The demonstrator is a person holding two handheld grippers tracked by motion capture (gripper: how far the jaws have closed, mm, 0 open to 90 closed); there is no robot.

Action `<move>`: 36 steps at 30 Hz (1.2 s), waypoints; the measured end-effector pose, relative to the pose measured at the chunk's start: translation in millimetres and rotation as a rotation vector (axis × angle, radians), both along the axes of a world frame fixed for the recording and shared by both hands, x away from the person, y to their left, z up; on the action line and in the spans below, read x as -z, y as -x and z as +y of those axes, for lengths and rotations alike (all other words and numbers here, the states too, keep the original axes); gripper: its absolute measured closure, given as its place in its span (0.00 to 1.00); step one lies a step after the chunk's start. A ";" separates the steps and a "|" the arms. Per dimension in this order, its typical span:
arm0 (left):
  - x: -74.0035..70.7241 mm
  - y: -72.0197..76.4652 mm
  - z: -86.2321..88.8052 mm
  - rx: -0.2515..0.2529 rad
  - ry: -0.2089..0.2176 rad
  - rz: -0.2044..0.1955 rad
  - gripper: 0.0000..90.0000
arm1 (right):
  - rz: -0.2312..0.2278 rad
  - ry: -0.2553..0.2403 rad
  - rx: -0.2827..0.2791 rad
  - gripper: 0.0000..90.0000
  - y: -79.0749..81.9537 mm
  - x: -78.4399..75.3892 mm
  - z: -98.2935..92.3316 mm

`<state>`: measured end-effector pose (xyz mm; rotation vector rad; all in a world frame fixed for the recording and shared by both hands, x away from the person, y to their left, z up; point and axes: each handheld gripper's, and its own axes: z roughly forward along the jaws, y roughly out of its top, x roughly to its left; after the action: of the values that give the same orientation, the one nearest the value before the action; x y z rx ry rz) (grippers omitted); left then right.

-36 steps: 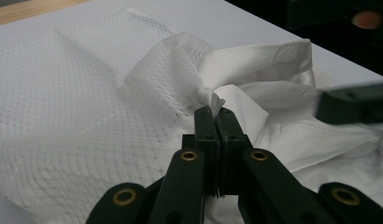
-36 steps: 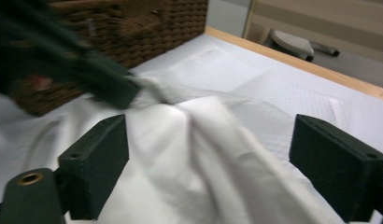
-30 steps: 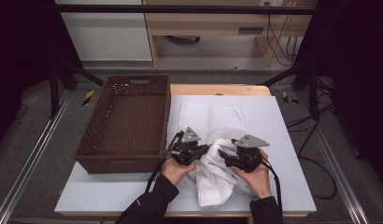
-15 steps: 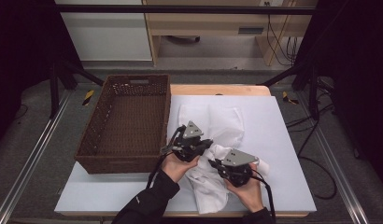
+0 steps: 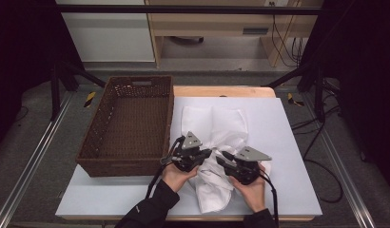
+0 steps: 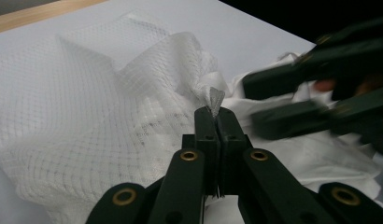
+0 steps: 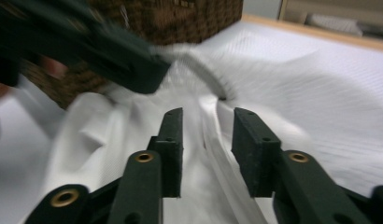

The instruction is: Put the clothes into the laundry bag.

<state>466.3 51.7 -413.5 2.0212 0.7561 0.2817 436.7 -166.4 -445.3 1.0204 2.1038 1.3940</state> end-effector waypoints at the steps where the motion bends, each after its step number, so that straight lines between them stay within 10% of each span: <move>1: 2.4 -0.1 -0.7 -0.001 -0.005 0.003 0.99 | -0.018 -0.007 -0.004 0.65 6.2 -5.9 -8.1; 9: 18.3 -1.0 -8.7 -0.003 -0.049 -0.014 0.99 | 0.048 0.092 0.012 0.35 9.4 7.7 -21.8; 14: 15.6 -4.3 -5.5 -0.011 -0.032 -0.004 0.99 | 0.141 0.127 -0.044 0.79 -4.3 22.8 -0.9; 17: 11.7 -4.6 -4.3 -0.016 -0.014 0.004 0.99 | 0.107 0.159 -0.054 0.95 2.5 16.2 3.9; 24: -6.7 3.2 -1.5 0.004 0.058 -0.020 0.99 | 0.027 0.089 -0.138 0.95 19.2 -8.5 22.3; 31: -3.7 10.2 -1.1 -0.001 0.019 -0.019 0.99 | 0.071 0.118 0.016 0.95 -21.0 27.4 40.0; 36: 5.5 9.1 7.7 -0.016 0.013 -0.014 0.99 | 0.046 0.080 0.023 0.89 -18.1 24.8 32.4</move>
<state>457.2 59.4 -419.0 1.9998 0.7635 0.2988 454.7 -134.0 -470.1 1.0503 2.1555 1.2763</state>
